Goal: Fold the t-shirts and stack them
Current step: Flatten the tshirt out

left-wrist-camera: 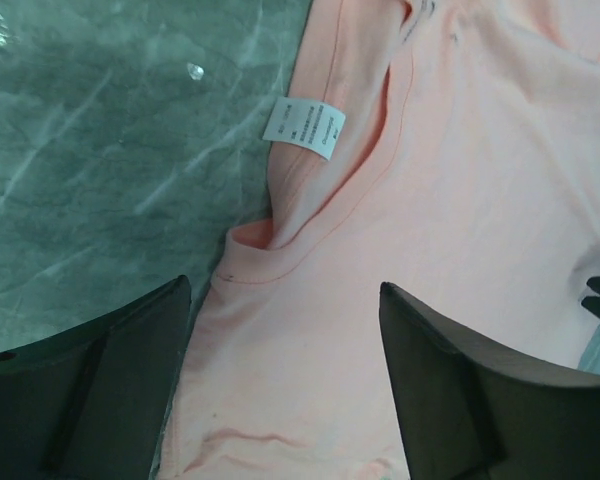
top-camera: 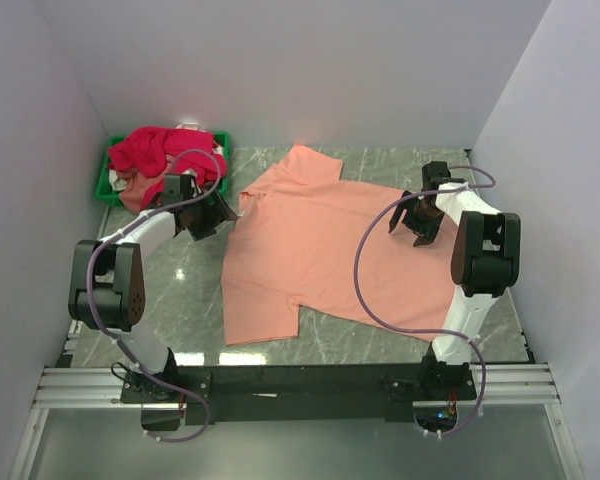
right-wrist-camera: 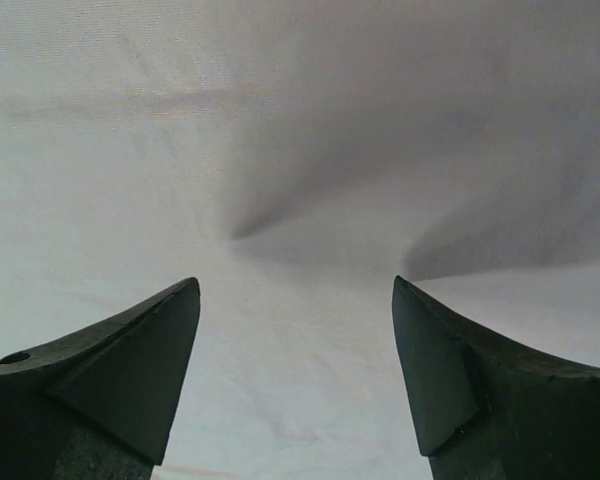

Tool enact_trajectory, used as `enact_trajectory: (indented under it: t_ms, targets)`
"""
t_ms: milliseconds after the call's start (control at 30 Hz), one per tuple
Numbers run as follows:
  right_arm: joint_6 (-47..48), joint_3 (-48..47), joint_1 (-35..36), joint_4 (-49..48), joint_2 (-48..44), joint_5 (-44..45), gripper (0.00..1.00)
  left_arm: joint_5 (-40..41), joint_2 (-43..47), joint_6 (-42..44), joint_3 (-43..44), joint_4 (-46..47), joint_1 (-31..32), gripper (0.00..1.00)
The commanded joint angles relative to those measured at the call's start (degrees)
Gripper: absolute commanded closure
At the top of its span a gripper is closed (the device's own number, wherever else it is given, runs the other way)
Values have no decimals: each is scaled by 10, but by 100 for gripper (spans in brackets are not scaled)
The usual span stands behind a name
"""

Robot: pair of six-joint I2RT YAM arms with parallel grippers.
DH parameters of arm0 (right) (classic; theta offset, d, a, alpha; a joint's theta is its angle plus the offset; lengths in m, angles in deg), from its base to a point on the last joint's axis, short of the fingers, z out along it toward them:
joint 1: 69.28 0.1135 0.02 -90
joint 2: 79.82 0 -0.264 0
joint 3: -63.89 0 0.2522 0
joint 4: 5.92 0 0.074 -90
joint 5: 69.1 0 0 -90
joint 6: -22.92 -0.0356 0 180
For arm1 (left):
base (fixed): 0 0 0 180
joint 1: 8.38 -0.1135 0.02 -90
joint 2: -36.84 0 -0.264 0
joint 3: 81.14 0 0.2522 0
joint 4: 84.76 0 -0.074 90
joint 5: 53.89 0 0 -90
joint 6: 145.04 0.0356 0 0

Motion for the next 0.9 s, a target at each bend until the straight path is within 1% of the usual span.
enact_trajectory:
  t_ms: [0, 67, 233, 333, 433, 533, 633, 733, 867]
  targets:
    - [1, -11, -2, -7, -19, 1, 16, -40, -8, 6, -4, 38, 1, 19]
    - [0, -11, -2, -7, -19, 1, 16, -40, -23, 9, -1, 35, 1, 23]
    - [-1, -8, -2, -7, -19, 6, 16, -6, -40, 7, 13, 15, 2, 26]
    - [-2, -4, -2, -8, -20, 8, 16, -2, -51, 5, 19, 11, 1, 27]
    - [-3, -5, -2, -7, -18, 7, 17, -14, -73, 1, 28, 16, 1, 28]
    - [-2, -9, -2, -6, -16, 9, 16, -22, -85, -6, 35, 23, 1, 33]
    - [-1, -10, -2, -5, -18, 11, 16, -37, -94, -13, 37, 34, 1, 35]
    - [0, -10, -2, -5, -16, 13, 16, -53, -110, -21, 36, 40, 2, 40]
    - [-2, -7, -3, -5, -16, 13, 16, -72, -114, -32, 26, 55, 7, 45]
